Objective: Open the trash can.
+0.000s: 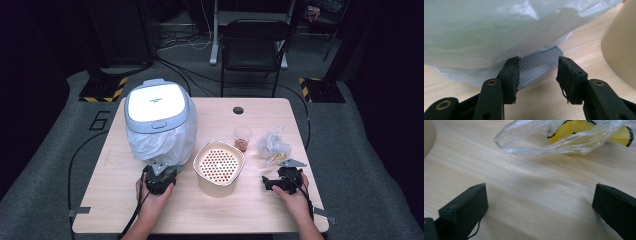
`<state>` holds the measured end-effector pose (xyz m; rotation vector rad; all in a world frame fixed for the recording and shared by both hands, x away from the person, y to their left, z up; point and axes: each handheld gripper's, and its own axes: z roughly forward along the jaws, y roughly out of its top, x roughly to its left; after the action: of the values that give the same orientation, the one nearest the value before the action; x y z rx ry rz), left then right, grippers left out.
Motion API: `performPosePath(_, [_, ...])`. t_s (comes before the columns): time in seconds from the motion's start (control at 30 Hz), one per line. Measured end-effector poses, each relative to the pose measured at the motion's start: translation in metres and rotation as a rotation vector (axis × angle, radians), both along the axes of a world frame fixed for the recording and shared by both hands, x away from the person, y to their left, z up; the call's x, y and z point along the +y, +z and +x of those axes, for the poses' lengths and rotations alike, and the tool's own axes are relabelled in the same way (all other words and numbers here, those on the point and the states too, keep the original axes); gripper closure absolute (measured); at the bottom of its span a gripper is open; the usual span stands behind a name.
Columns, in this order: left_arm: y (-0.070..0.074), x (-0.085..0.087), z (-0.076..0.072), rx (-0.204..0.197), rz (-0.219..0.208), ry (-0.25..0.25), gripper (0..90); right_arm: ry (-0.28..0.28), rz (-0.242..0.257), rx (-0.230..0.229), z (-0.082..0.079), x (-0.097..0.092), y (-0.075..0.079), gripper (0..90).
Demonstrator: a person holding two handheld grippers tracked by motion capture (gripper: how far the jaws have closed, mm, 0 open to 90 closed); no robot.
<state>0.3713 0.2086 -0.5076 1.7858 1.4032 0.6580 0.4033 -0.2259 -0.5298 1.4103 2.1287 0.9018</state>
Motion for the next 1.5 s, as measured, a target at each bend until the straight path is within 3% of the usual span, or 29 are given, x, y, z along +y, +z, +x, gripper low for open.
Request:
performPosePath(0.07, [0.000,0.000,0.000,0.010,-0.012,0.008,52.3,-0.001,-0.001,0.000,0.000,0.000,0.000,0.0])
performPosePath(0.17, [0.000,0.002,0.001,0.000,0.045,-0.021,53.1,0.000,-0.003,0.000,0.000,0.000,0.000,0.0])
performPosePath(0.2, [0.000,0.002,0.001,0.000,0.045,-0.021,54.4,0.000,-0.003,0.000,0.000,0.000,0.000,0.0])
performPosePath(0.23, [-0.001,0.002,0.002,0.019,-0.018,0.012,55.7,0.000,-0.003,-0.001,0.000,0.000,0.000,0.0])
performPosePath(0.27, [-0.001,0.003,0.003,0.023,-0.035,0.014,56.7,0.000,-0.002,-0.001,0.000,0.000,0.000,0.0])
performPosePath(0.33, [-0.001,0.004,0.003,0.024,-0.030,0.014,61.3,-0.002,0.000,-0.002,0.000,0.000,0.000,0.0])
performPosePath(0.37, [-0.002,0.005,0.003,0.023,0.028,-0.008,61.5,-0.001,0.001,0.000,0.000,0.000,0.000,0.0])
performPosePath(0.4, [-0.002,0.005,0.003,0.023,0.028,-0.008,61.5,-0.001,0.001,0.000,0.000,0.000,0.000,0.0])
performPosePath(0.43, [-0.002,0.003,0.002,0.030,0.088,-0.027,61.4,0.001,-0.002,-0.003,0.000,0.000,0.000,0.0])
performPosePath(0.47, [-0.002,0.003,0.002,0.030,0.088,-0.027,61.3,0.001,-0.002,-0.003,0.000,0.000,0.000,0.0])
performPosePath(0.5, [-0.004,0.001,0.002,0.001,0.115,-0.023,61.3,-0.001,0.000,0.000,0.000,0.000,0.000,0.0])
performPosePath(0.63, [-0.006,-0.002,0.000,-0.004,0.160,-0.041,61.2,0.002,-0.004,-0.005,0.000,0.000,0.000,0.0])
performPosePath(0.8, [-0.008,-0.002,0.000,-0.006,0.154,-0.034,61.2,-0.001,0.001,-0.005,0.000,0.000,0.000,0.0])
performPosePath(0.83, [-0.007,-0.003,-0.001,-0.013,0.169,-0.035,61.2,0.004,-0.006,-0.004,0.000,0.000,0.000,0.0])
performPosePath(1.03, [-0.004,-0.003,0.002,0.015,0.146,-0.024,61.6,0.001,-0.003,-0.002,0.000,0.000,0.000,0.0])
performPosePath(1.23, [0.004,-0.002,0.004,0.019,0.123,-0.011,62.9,0.000,-0.002,-0.001,0.000,0.000,0.000,0.0])
performPosePath(1.33, [0.005,-0.004,0.005,-0.001,0.089,-0.020,67.6,0.001,-0.003,-0.001,0.000,0.000,0.000,0.0])
performPosePath(1.4, [0.005,-0.005,0.005,-0.009,0.093,-0.020,66.7,0.001,-0.003,-0.001,0.000,0.000,0.000,0.0])
performPosePath(1.43, [0.006,-0.010,0.007,-0.010,0.057,-0.028,65.8,0.002,-0.003,-0.001,0.000,0.000,0.000,0.0])
performPosePath(1.47, [0.005,-0.011,0.008,-0.013,0.057,-0.028,65.2,0.001,-0.003,-0.001,0.000,0.000,0.000,0.0])
performPosePath(1.5, [0.004,-0.018,0.008,-0.008,0.019,-0.012,65.1,0.002,-0.003,-0.001,0.000,0.000,0.000,0.0])
